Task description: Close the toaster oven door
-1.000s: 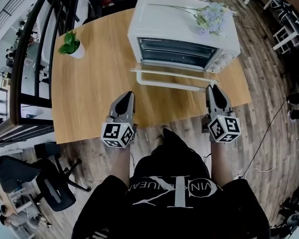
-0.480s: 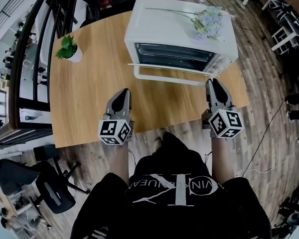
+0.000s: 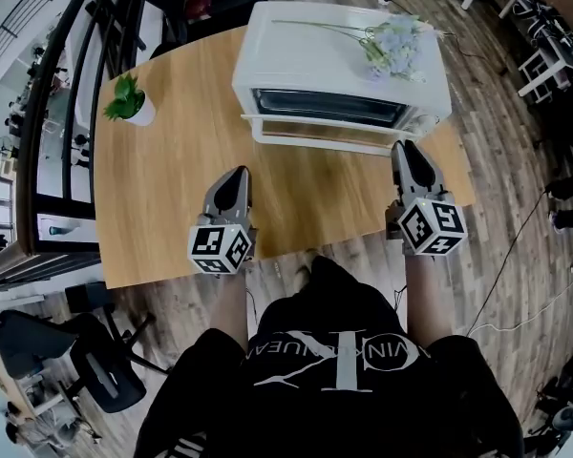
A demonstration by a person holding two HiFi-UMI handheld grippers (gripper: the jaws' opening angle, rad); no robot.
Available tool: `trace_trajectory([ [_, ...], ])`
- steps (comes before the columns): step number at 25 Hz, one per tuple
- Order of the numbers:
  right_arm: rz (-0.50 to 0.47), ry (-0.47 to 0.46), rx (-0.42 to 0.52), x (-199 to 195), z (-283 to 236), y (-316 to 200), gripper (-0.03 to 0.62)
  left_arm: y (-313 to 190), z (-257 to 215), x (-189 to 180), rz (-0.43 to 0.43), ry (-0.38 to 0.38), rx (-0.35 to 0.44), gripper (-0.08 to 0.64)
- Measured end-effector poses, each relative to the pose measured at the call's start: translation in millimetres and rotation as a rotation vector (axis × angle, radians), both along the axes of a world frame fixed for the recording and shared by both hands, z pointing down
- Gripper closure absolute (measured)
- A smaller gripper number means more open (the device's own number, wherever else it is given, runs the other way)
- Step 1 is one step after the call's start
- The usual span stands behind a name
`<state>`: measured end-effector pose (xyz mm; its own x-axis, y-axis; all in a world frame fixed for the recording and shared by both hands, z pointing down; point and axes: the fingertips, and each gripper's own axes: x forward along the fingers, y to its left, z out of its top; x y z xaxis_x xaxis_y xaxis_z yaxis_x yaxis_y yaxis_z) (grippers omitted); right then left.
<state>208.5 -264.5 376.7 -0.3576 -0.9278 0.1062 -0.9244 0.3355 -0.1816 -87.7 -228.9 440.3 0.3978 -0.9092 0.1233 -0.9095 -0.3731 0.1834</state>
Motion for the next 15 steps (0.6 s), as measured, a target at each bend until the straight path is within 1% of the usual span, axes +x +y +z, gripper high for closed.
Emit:
trace_trajectory([
  [9, -0.003, 0.006, 0.013, 3, -8, -16, 0.515, -5, 0, 6, 0.001, 0.001, -0.002, 0.554],
  [15, 0.001, 0.019, 0.027, 2, -13, -28, 0.517, -6, -2, -2, -0.013, -0.004, -0.002, 0.555],
])
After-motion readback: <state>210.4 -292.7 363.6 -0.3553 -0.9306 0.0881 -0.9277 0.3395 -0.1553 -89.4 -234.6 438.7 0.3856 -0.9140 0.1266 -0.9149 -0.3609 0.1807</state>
